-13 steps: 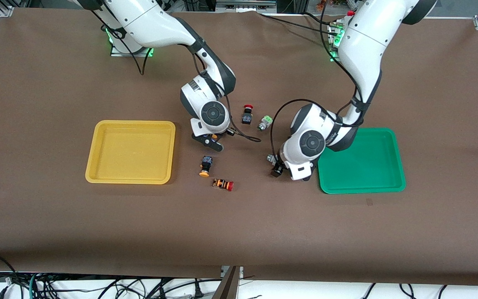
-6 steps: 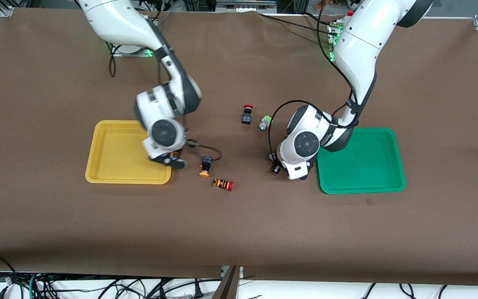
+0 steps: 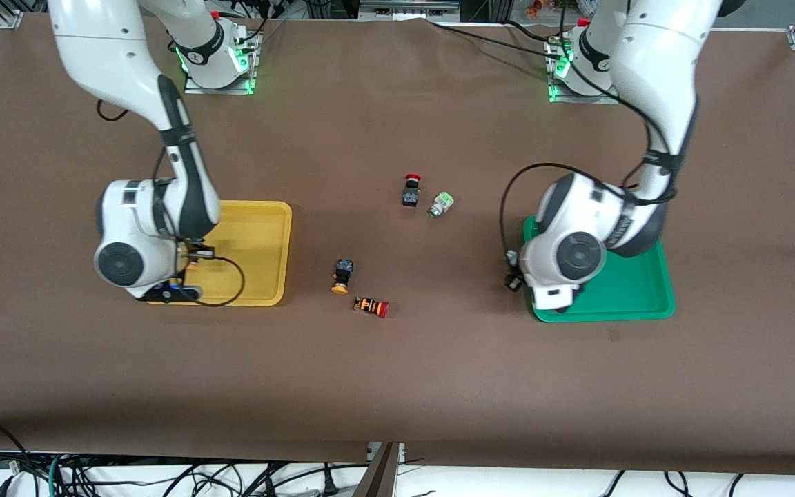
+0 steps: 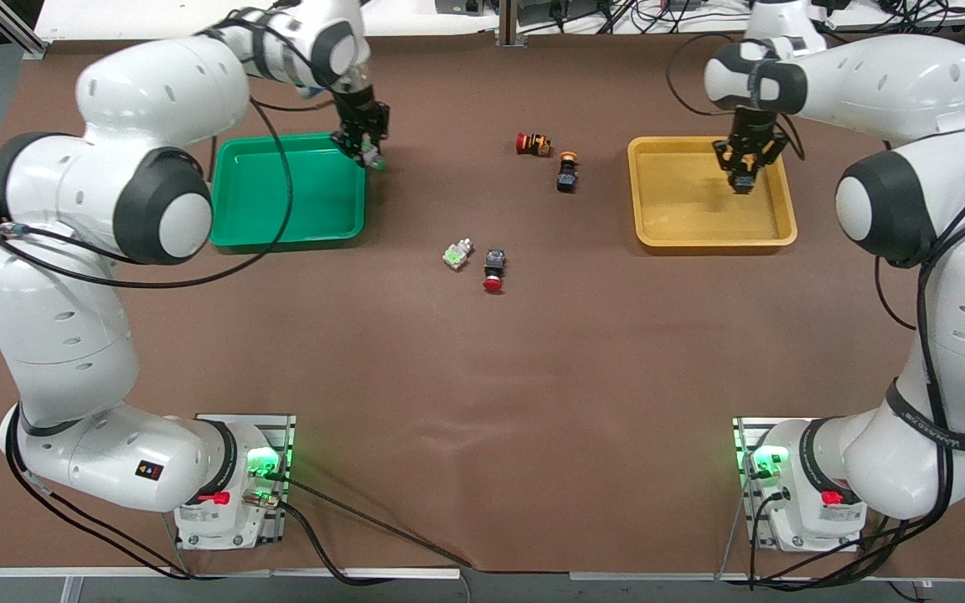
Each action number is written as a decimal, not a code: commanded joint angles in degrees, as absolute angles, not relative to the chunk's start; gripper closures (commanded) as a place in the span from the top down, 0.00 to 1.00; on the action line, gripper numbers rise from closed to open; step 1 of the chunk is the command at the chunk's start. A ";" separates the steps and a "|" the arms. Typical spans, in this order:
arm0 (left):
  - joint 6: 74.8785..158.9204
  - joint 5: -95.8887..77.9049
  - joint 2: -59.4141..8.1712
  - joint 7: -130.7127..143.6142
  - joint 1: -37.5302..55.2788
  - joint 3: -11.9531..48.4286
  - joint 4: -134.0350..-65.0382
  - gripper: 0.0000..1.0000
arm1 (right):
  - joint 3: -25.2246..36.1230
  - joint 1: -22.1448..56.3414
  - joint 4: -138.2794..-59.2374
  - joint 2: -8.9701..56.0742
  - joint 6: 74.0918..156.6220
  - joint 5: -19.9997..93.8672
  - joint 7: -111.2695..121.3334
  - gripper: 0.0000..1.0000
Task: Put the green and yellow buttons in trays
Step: 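Carry both buttons over their matching yellow and green trays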
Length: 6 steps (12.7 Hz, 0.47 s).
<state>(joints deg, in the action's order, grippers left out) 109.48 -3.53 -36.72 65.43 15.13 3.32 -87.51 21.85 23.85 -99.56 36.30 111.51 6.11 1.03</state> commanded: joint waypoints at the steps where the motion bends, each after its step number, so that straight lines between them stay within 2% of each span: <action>1: 109.33 0.42 -36.47 50.41 10.38 3.96 -90.08 0.00 | 21.27 21.80 -106.59 32.79 115.56 6.94 5.27 0.00; 2: 109.51 1.83 -36.82 46.19 9.50 3.96 -91.13 0.00 | 21.27 21.71 -108.00 32.17 116.79 6.94 5.27 0.19; 3: 110.56 2.28 -36.65 41.44 7.75 4.04 -92.80 0.00 | 21.18 21.62 -107.23 32.52 117.07 7.03 4.93 0.99; 4: 113.70 2.29 -36.30 36.96 6.60 4.22 -95.51 0.00 | 20.57 21.97 -105.31 32.52 116.46 8.25 4.49 1.00; 5: 118.60 2.20 -36.30 33.35 6.16 4.39 -98.50 0.22 | 19.44 23.28 -102.16 32.61 116.02 10.52 4.57 1.00; 6: 120.65 2.20 -36.21 31.92 6.15 4.39 -99.57 0.81 | 17.68 24.60 -99.17 32.61 114.71 11.94 3.27 1.00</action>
